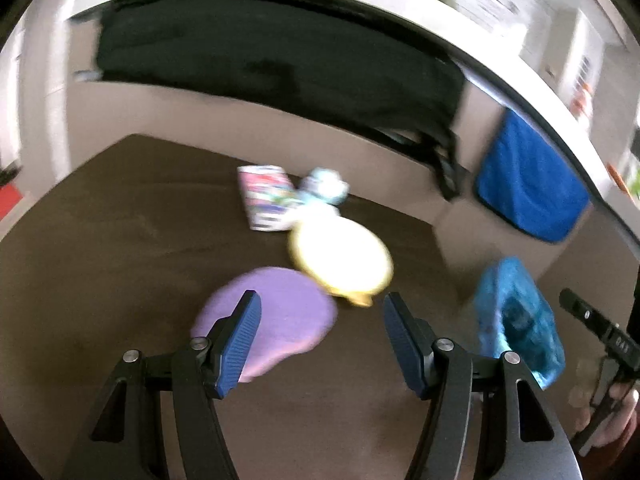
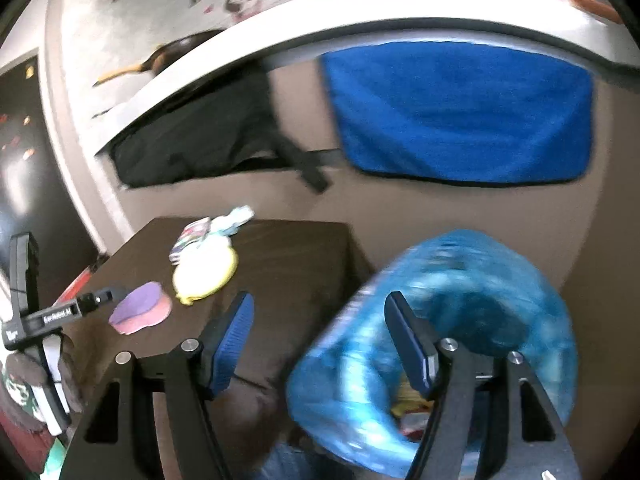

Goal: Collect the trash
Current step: 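Move both open grippers back to the table, then grasp the pink Kleenex pack with the left gripper while the right gripper grasps the white tissue bundle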

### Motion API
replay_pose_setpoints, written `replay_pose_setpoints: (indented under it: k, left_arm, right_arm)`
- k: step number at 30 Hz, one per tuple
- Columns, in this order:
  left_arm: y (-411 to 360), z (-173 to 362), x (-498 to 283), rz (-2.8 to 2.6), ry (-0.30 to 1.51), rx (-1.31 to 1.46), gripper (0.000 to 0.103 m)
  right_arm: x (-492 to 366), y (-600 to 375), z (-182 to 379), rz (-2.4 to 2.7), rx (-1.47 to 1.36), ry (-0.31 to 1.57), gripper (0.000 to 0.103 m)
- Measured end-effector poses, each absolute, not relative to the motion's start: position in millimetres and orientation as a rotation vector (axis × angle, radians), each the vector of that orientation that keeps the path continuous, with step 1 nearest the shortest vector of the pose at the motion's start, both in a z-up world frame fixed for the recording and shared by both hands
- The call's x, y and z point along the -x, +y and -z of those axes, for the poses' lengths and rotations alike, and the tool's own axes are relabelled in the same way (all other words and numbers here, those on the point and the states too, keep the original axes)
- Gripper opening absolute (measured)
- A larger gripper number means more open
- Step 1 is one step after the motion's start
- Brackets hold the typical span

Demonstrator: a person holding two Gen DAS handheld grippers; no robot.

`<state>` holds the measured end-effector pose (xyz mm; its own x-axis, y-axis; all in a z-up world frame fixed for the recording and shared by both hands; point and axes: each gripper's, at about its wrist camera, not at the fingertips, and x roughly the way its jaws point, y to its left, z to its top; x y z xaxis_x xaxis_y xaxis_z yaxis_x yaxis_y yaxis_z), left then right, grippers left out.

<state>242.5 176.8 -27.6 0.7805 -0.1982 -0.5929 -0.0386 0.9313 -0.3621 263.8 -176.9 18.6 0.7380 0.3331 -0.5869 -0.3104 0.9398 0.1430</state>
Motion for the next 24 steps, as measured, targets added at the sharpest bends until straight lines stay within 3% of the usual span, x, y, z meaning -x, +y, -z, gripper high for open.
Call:
replay_pose_setpoints:
  k: [8, 24]
  left_arm:
    - [241, 41, -249, 0.043, 0.67, 0.443, 0.064]
    - [288, 44, -325, 0.052, 0.708, 0.39, 0.064]
  right_arm:
    - [-309, -71, 10, -0.485, 0.081, 0.732, 0.065]
    - [-484, 75, 61, -0.473, 0.061, 0.885, 0.065]
